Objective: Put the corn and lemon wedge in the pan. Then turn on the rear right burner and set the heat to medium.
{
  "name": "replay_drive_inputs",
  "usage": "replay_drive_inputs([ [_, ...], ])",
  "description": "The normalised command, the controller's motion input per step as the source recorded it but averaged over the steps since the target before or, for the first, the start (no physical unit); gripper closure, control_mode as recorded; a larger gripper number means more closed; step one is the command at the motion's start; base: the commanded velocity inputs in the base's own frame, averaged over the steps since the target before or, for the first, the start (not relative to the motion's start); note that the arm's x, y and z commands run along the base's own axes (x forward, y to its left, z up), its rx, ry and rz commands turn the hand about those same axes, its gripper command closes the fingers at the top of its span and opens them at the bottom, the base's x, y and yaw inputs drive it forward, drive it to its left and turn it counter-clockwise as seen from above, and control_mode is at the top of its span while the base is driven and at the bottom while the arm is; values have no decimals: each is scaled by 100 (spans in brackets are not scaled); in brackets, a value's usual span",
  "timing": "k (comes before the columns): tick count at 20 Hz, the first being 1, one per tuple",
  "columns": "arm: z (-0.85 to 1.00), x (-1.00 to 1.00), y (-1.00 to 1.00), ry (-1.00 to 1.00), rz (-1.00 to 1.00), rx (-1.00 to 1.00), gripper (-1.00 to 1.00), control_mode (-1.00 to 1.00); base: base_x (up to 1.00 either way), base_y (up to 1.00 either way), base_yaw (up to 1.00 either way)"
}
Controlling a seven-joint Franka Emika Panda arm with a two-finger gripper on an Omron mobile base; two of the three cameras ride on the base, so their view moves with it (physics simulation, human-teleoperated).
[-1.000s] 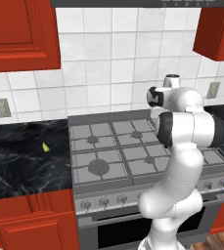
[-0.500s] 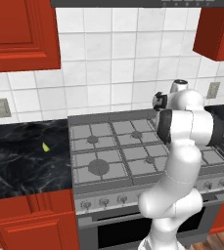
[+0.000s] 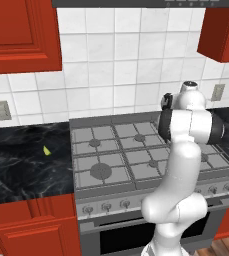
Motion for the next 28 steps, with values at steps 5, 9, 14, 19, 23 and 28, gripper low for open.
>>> replay_drive_inputs([
  [5, 0, 19, -30, 0, -7, 0, 100, -100, 0, 0, 0],
  [9, 0, 32, -30, 0, -5, 0, 100, -100, 0, 0, 0],
  [14, 0, 38, -24, 0, -2, 1, 100, -100, 0, 0, 0],
  [19, 0, 23, -21, 0, 0, 5, 100, -100, 0, 0, 0],
  [23, -3, 16, -17, 1, 0, 5, 100, -100, 0, 0, 0],
  [28, -15, 11, -4, 2, 0, 2, 100, -100, 0, 0, 0],
])
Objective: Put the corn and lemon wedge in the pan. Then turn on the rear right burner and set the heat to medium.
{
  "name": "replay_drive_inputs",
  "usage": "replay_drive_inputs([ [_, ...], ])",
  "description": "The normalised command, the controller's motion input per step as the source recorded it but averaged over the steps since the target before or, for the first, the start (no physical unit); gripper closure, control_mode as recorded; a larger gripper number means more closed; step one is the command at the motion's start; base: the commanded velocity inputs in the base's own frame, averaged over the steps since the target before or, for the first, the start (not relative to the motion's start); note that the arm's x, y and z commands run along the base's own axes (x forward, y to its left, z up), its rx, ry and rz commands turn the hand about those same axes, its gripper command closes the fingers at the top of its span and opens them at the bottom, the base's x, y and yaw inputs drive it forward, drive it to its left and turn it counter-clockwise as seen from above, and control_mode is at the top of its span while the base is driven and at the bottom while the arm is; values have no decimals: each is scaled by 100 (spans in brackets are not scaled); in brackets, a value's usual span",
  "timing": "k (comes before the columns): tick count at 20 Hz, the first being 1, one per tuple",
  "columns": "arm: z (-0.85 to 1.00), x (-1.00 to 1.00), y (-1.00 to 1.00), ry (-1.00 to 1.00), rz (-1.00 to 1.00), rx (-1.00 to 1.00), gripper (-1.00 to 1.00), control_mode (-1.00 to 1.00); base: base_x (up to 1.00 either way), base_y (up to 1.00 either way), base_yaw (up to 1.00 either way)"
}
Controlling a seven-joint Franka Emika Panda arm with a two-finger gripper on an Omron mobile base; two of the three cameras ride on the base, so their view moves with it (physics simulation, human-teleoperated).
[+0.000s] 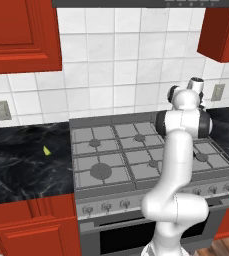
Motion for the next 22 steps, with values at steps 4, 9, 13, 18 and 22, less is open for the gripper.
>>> replay_drive_inputs([
  [4, -35, 0, 0, 1, 0, 0, 100, -100, 0, 0, 0],
  [9, -40, 0, 0, 0, 0, 0, 100, -100, 0, 0, 0],
  [13, -27, 0, 0, 0, 0, 0, 100, -100, 0, 0, 0],
  [18, -22, 0, 0, 0, 0, 0, 100, -100, 0, 0, 0],
  [22, -7, 3, 0, 1, 0, 0, 100, -100, 0, 0, 0],
])
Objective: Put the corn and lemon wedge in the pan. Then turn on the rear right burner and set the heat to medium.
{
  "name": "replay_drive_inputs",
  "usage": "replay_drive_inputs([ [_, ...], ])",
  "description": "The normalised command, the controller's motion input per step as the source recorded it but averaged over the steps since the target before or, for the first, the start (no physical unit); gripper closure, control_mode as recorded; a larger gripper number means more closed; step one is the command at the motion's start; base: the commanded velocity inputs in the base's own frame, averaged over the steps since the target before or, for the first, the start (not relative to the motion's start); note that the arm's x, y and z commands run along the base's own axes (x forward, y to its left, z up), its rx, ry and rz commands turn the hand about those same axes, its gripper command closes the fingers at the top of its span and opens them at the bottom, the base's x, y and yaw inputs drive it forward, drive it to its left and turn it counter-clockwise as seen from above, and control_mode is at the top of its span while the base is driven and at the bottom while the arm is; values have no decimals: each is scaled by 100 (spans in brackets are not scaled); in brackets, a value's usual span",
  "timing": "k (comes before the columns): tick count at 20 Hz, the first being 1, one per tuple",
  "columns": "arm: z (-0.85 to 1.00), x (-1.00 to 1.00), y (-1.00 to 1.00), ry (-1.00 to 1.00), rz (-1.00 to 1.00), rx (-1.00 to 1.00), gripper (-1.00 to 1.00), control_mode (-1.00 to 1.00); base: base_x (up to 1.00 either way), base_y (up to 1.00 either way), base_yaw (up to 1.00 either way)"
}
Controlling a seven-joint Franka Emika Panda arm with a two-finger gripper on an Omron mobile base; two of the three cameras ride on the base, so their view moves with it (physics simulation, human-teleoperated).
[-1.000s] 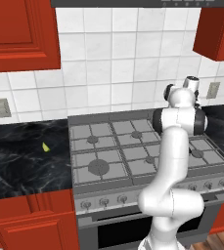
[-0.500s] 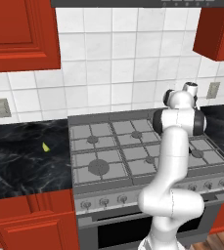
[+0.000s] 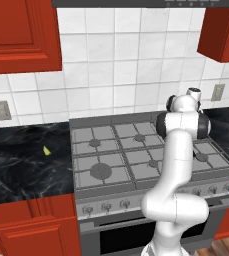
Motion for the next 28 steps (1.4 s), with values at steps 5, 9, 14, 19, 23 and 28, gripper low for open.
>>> replay_drive_inputs([
  [5, -2, 21, 0, 3, 0, 0, 100, -100, 0, 0, 0],
  [9, 2, 38, 0, 3, -1, 0, 100, -100, 0, 0, 0],
  [14, 1, 25, 0, 4, -1, 0, 100, -100, 0, 0, 0],
  [19, 0, 4, 0, 1, 0, 0, -100, -100, 0, 0, 0],
  [23, 0, 0, 0, 0, 0, 0, -100, -100, 0, 0, 0],
  [28, 0, -16, 0, -2, 0, 0, -100, -100, 0, 0, 0],
])
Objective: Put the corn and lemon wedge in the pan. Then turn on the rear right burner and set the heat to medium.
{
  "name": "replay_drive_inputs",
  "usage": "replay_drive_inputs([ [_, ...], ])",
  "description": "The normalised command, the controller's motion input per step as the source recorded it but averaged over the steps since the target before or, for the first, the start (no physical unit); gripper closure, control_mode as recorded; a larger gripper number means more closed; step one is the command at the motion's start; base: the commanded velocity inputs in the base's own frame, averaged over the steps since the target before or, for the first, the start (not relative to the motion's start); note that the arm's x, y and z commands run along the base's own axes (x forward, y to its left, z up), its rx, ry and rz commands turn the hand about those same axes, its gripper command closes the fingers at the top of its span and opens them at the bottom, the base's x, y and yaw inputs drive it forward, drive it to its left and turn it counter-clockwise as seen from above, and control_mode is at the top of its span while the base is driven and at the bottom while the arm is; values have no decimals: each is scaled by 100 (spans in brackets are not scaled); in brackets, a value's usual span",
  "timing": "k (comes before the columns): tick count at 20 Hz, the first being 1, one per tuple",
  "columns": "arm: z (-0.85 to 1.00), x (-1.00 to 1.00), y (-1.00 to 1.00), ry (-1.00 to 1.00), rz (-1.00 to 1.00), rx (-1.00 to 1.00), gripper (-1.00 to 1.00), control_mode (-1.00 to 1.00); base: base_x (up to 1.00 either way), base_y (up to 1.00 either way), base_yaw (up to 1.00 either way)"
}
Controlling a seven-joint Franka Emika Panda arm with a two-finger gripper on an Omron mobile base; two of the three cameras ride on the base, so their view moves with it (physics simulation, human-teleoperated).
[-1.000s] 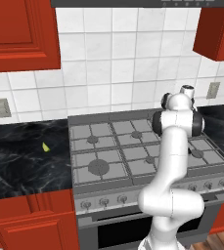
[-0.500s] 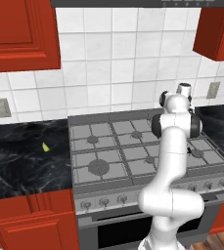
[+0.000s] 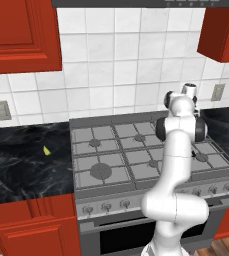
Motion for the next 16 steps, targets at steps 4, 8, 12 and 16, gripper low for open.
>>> replay_drive_inputs([
  [4, 0, -24, 0, -6, 0, 0, -100, -100, 0, 0, 0],
  [8, 4, -34, 0, -7, 0, 0, -100, -100, 0, 0, 0],
  [12, 4, -78, 12, -9, 0, 0, -100, -100, 0, 0, 0],
  [16, 15, -80, 31, -13, 0, 0, -100, -100, 0, 0, 0],
])
